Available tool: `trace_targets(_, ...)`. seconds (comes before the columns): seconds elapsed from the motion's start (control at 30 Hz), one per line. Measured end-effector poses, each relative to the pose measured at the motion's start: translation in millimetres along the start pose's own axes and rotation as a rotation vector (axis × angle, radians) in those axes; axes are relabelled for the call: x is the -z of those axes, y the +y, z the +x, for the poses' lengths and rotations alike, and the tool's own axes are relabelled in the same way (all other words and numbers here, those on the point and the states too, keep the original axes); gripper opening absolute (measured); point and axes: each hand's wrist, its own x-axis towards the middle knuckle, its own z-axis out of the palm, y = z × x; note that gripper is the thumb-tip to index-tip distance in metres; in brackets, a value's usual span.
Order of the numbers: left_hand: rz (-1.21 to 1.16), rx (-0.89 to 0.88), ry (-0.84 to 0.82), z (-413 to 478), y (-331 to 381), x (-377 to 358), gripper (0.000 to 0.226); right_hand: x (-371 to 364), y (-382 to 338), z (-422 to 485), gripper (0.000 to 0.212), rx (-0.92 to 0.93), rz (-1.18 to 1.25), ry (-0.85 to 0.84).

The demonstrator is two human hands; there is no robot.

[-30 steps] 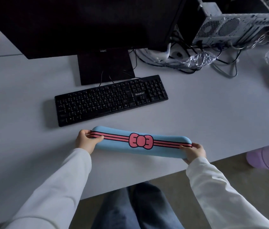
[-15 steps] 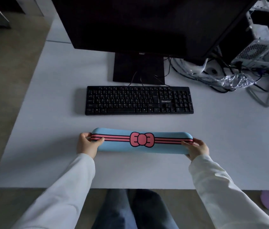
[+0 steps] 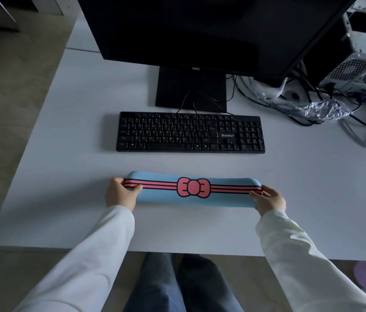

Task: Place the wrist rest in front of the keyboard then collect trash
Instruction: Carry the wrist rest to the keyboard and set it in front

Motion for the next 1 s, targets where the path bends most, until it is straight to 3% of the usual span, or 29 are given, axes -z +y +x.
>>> trace_targets(0.17, 0.146, -0.155, 0.1, -3.1, -1.0, 0.6, 0.048, 6.2, -4.2, -9.4, 0.047, 0.154, -0.156, 0.026)
trace_targets(0.3, 0.291, -0.367, 0.028, -20.8, 6.2, -14.6, 0.052, -4.9, 0.8, -21.5, 0.05, 0.358, -0.39, -0.021)
trace_targets(0.5, 0.497, -0.861, -0.031, -47.1, 8.4, -85.2, 0.049, -61.3, 24.3, -35.0, 0.058, 1.011, -0.814, -0.137)
trace_targets(0.57, 0.517, -0.944, -0.055, -48.1, 4.6, -107.0, 0.051, -77.7, 28.7, -31.9, 0.053, 1.118, -0.86, -0.183)
trace_targets(0.8, 0.646, -0.989, -0.011, -33.2, -14.6, -124.7, 0.055, -82.1, 43.3, -15.4, 0.058, 1.205, -0.963, -0.21)
trace_targets(1.0, 0.648, -0.918, 0.06, -25.4, -22.4, -102.4, 0.055, -60.3, 42.9, -3.6, 0.062, 1.136, -0.988, -0.171)
